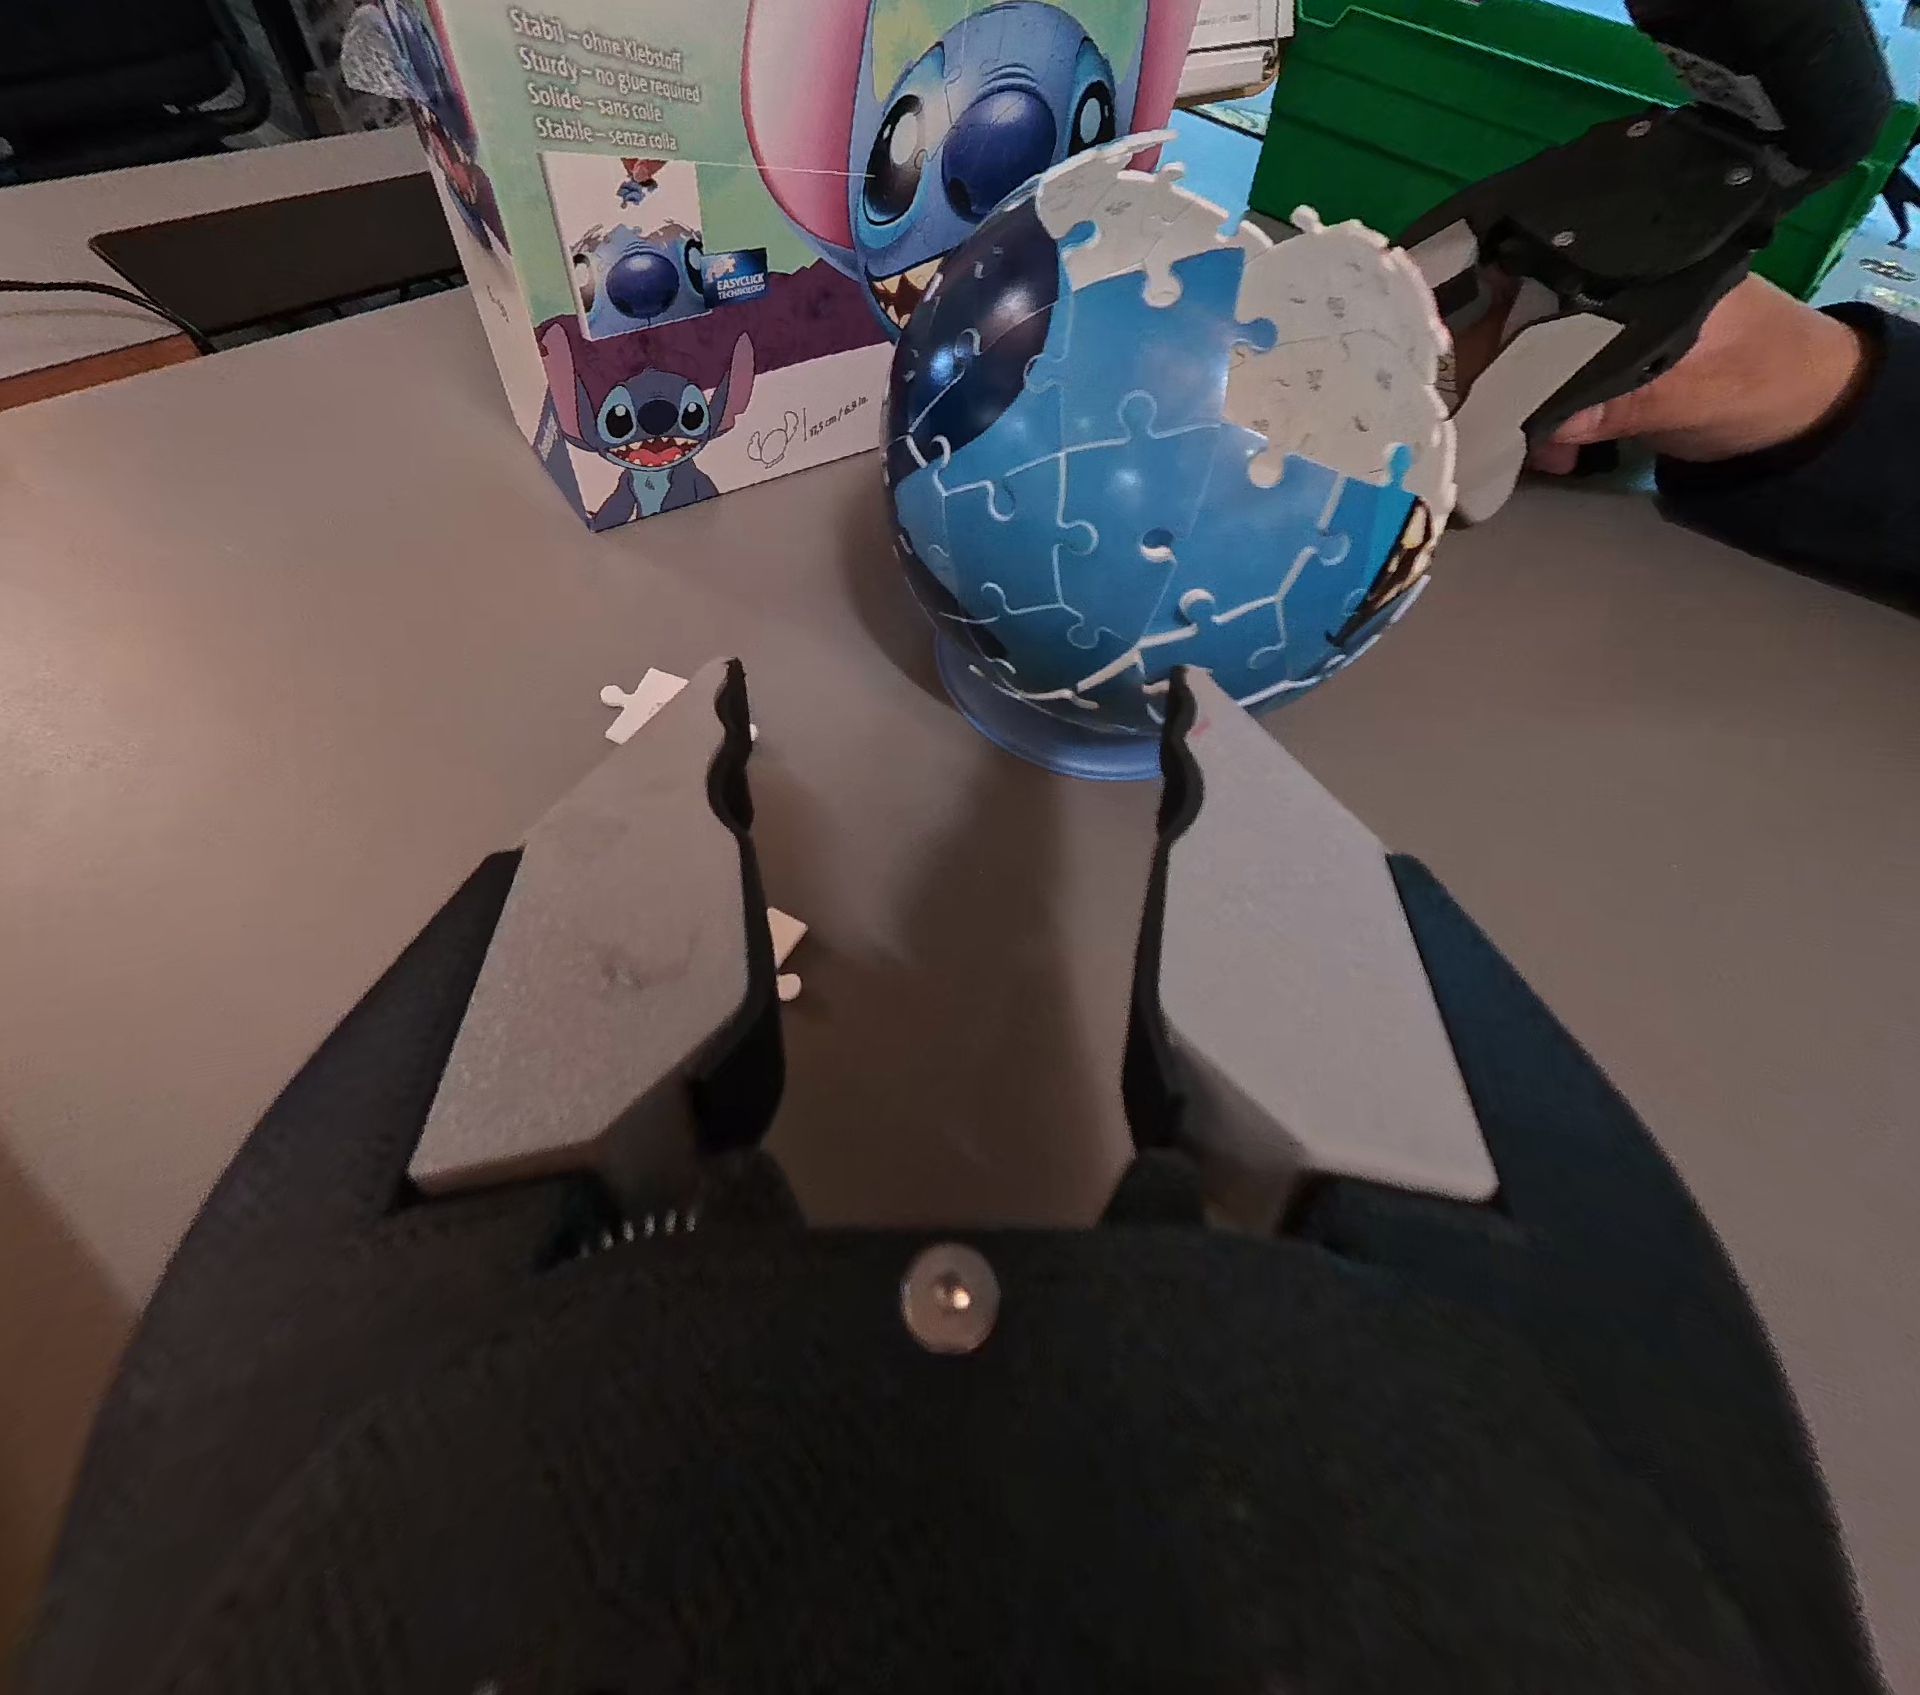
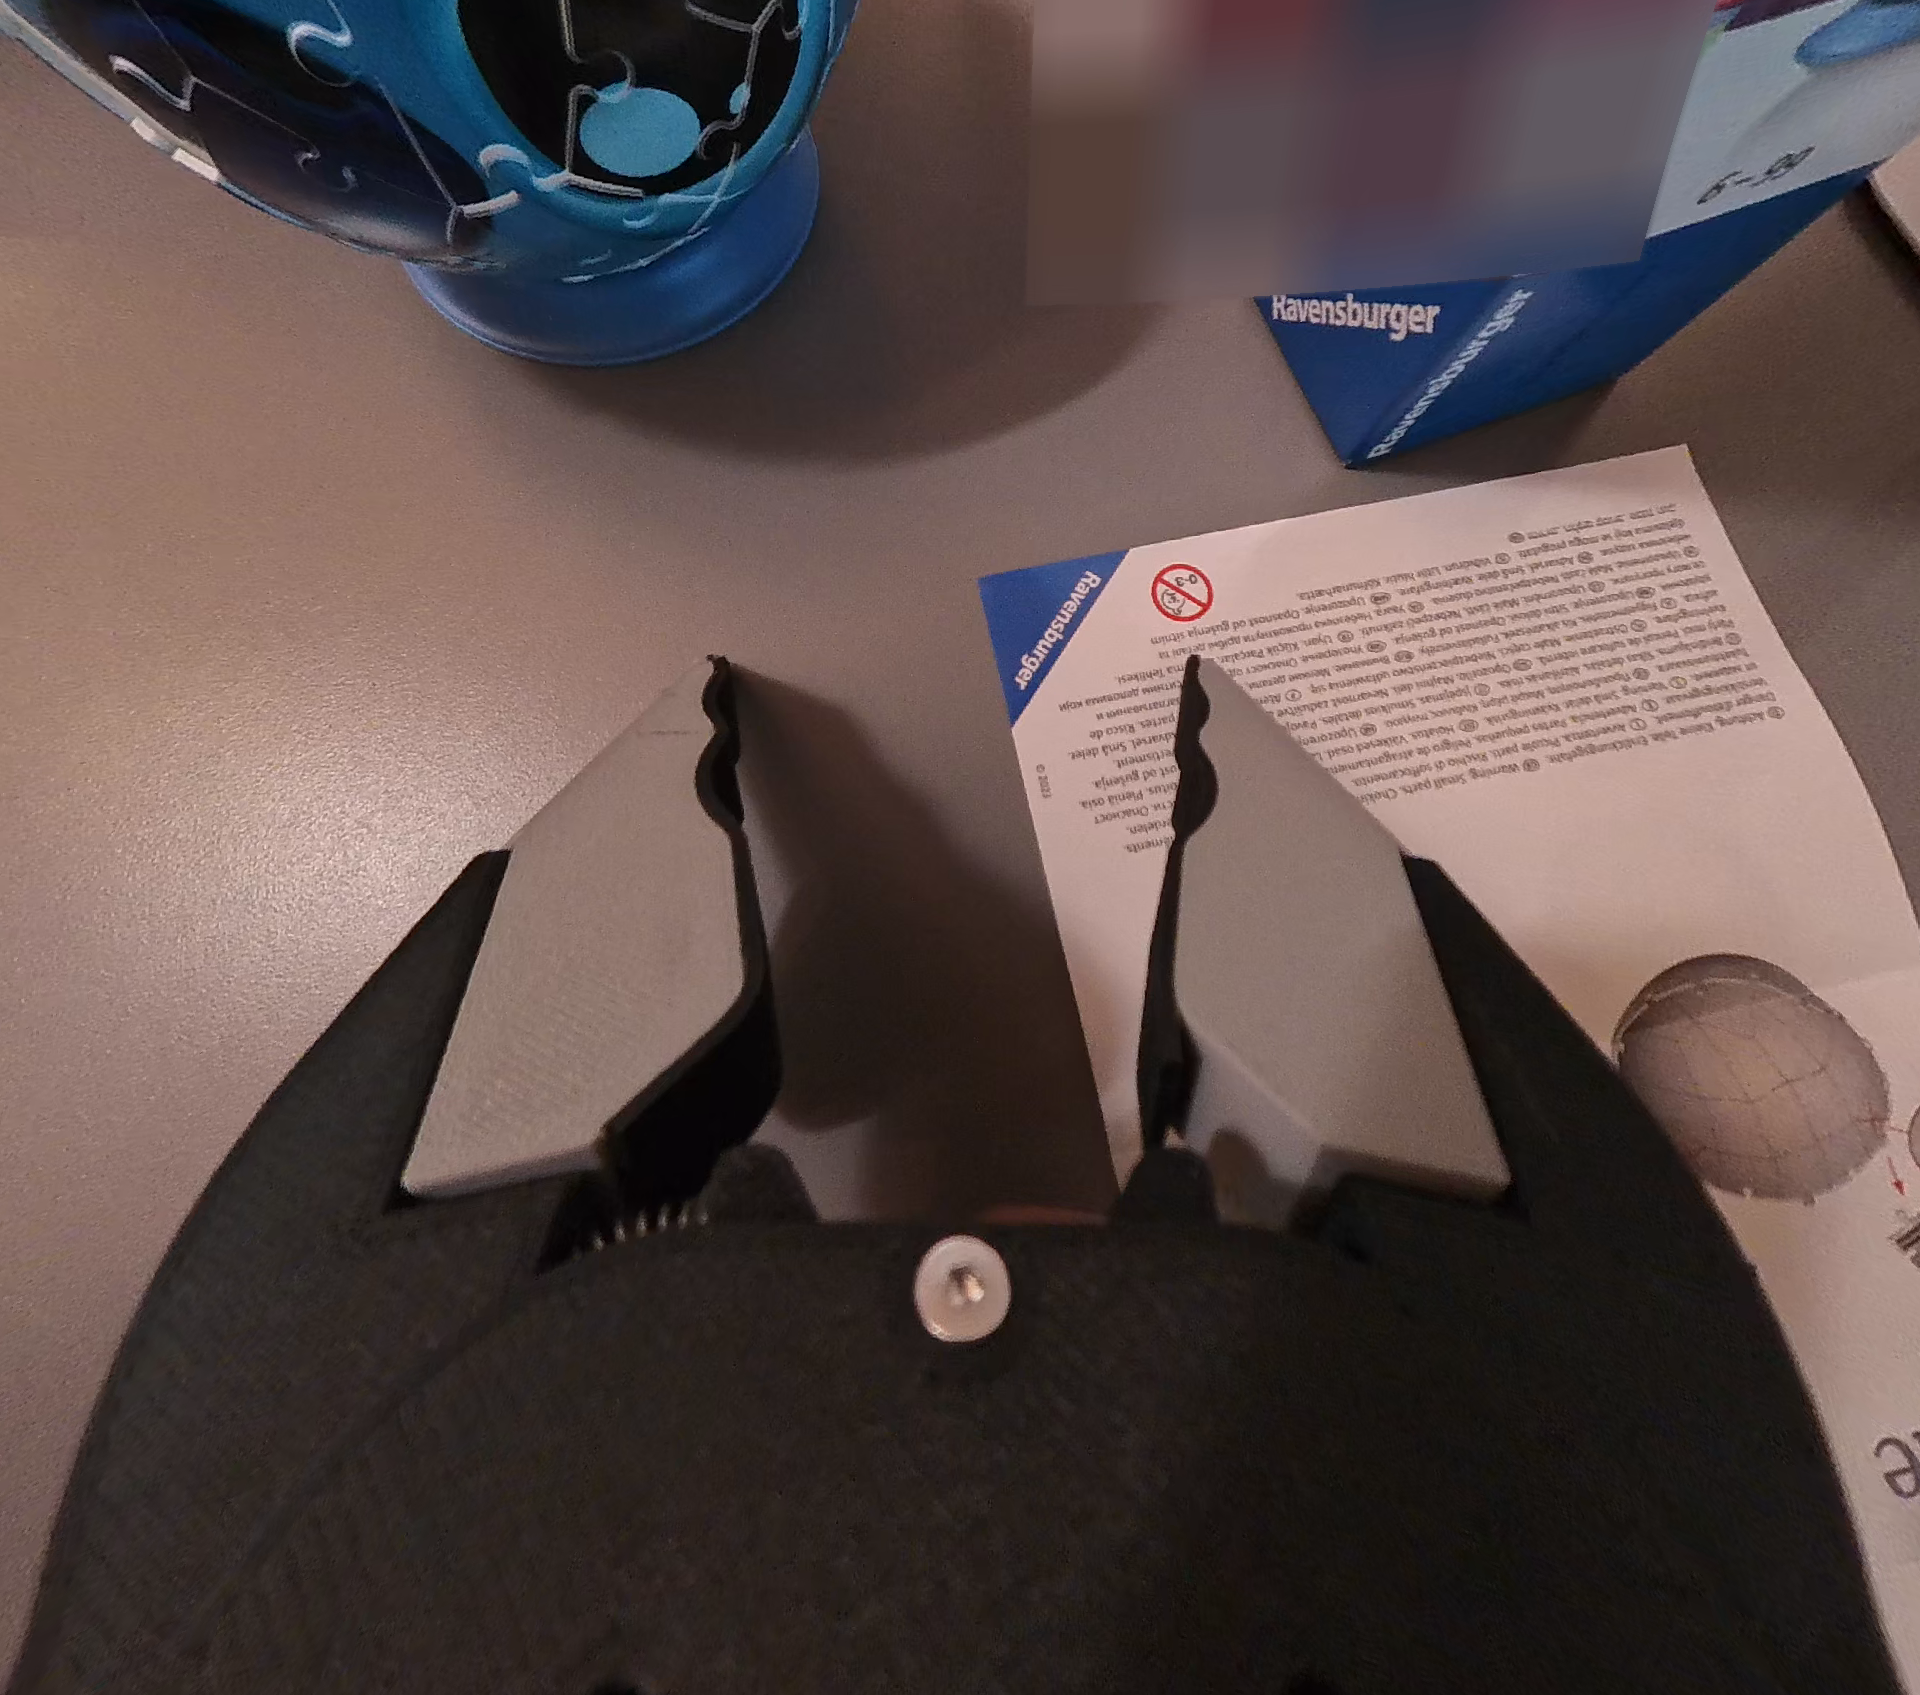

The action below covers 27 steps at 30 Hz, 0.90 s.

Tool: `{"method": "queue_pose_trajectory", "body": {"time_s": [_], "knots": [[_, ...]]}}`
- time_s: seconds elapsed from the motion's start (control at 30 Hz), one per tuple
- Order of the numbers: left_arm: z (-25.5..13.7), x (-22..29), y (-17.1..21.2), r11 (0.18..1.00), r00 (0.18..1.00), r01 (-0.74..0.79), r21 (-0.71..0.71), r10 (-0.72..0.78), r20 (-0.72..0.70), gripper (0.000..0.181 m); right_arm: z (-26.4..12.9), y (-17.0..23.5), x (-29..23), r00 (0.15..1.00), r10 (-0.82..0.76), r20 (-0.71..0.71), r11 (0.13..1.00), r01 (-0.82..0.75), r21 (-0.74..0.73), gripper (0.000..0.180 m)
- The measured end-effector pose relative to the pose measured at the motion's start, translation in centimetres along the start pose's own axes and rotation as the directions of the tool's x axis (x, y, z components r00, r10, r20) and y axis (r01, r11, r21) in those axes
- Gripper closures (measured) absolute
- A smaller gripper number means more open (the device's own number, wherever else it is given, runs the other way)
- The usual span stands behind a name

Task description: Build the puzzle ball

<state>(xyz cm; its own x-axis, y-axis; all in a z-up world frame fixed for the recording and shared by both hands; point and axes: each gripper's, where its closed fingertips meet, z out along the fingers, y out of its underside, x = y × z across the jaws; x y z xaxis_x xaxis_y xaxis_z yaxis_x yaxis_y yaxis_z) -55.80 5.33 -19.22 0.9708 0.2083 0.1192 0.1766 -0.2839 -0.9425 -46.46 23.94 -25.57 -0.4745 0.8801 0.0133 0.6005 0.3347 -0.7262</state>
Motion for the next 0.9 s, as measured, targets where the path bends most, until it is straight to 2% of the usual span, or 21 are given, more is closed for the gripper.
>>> {"method": "queue_pose_trajectory", "body": {"time_s": [0.17,0.37,0.5,0.63,0.7,0.8,0.9], "knots": [[0.1,0.2,0.3,1.0,1.0,0.02,-0.024,-0.021,-0.022,0.101,-0.1,0.0,0.0,1.0,-0.002,0.001,1.0,0.002,0.0,0.097],[0.2,1.1,0.3,0.999,0.998,-0.044,-0.019,0.043,-0.047,0.101,-0.7,0.5,-0.6,0.997,-0.061,0.049,0.998,0.061,0.002,0.102],[0.0,2.1,0.5,0.992,0.99,-0.124,-0.028,0.122,-0.069,0.096,-1.6,-0.1,-1.8,0.971,-0.226,0.078,0.972,0.22,0.081,0.107],[0.3,2.6,1.2,0.979,0.98,-0.191,-0.068,0.186,-0.066,0.092,-2.6,-1.1,-3.2,0.911,-0.412,0.014,0.899,0.404,0.171,0.109],[0.4,2.5,1.3,0.976,0.978,-0.204,-0.08,0.2,-0.054,0.092,-3.8,-2.3,-4.6,0.892,-0.452,0.014,0.867,0.436,0.243,0.113],[0.7,2.1,1.2,0.977,0.98,-0.197,-0.077,0.196,-0.025,0.091,-5.9,-4.6,-7.5,0.883,-0.46,0.089,0.84,0.4,0.367,0.115],[0.9,2.2,1.2,0.98,0.983,-0.182,-0.085,0.181,-0.02,0.087,-6.3,-6.5,-10.2,0.846,-0.518,0.125,0.83,0.462,0.312,0.115]]}}
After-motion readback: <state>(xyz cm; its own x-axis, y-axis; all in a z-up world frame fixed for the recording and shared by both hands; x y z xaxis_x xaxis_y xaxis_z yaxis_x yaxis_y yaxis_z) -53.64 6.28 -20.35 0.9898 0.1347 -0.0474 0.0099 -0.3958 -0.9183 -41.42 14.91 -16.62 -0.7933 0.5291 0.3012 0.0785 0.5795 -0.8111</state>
